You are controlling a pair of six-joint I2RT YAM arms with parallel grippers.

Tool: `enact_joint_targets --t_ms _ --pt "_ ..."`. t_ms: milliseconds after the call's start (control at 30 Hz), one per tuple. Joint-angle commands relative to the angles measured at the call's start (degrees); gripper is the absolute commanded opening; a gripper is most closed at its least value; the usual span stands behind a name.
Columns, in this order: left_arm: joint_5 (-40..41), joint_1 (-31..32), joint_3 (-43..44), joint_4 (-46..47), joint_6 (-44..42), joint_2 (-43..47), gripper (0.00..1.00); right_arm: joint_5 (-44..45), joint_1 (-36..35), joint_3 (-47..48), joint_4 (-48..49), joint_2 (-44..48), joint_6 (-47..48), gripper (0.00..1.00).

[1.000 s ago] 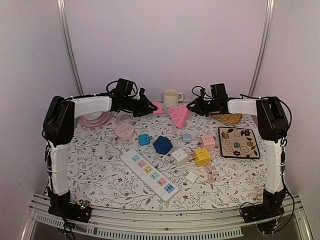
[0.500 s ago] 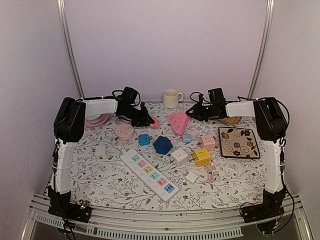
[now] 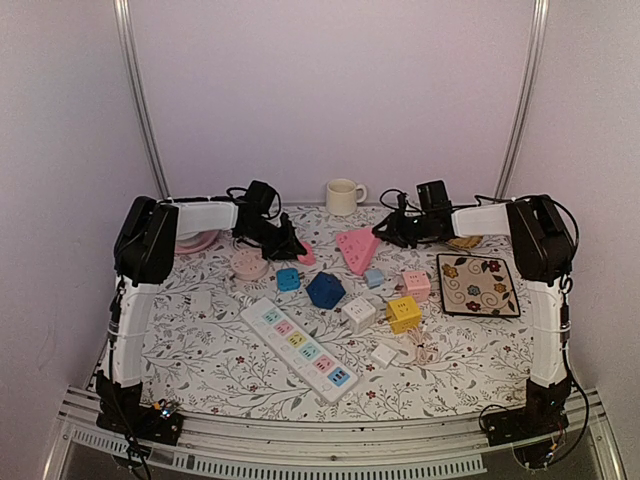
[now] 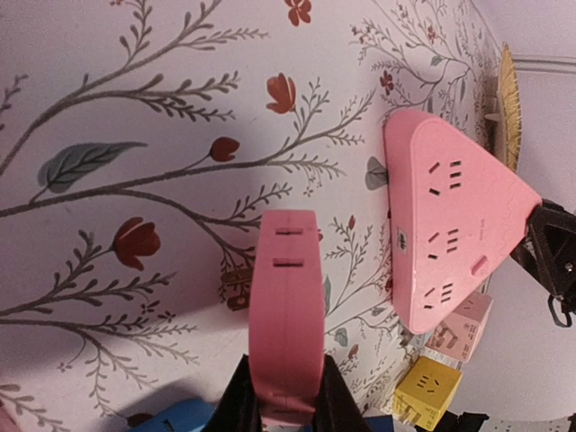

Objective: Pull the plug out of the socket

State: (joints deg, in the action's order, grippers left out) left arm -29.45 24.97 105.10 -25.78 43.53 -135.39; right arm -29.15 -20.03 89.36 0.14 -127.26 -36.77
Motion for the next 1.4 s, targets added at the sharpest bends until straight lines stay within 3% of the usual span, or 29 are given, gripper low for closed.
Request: enact_joint_targets --t_ms 0,267,567,767,1167,1367 --pt "-0.1 -0.4 1.8 -1.0 -0.5 -1.3 0.04 0.4 1.0 -2.0 -1.8 1.8 1.2 0.35" --pt "-0.2 -0.4 2.1 -1.1 -0.6 -2.1 0.16 0.2 1.6 -2.0 -3.2 2.7 2.4 0.47" --pt "0.2 -0.4 2.7 -1.3 -1.0 -2.7 0.45 -0.5 1.9 -1.2 -6.0 4.4 3.5 0.54" --pt "0.9 -0.3 4.5 -2.6 -1.7 -2.6 0.62 1.3 2.1 -1.3 -7.7 7.7 5.4 0.71" --pt "5.1 0.1 5.4 -4.7 -5.8 4.9 0.76 8.2 2.6 -3.4 -10.2 17.0 9.6 0.9" --pt "10.1 -0.4 -1.9 1.1 -9.4 14.6 0.82 11.4 2.6 -4.9 -10.6 22.0 12.6 0.98"
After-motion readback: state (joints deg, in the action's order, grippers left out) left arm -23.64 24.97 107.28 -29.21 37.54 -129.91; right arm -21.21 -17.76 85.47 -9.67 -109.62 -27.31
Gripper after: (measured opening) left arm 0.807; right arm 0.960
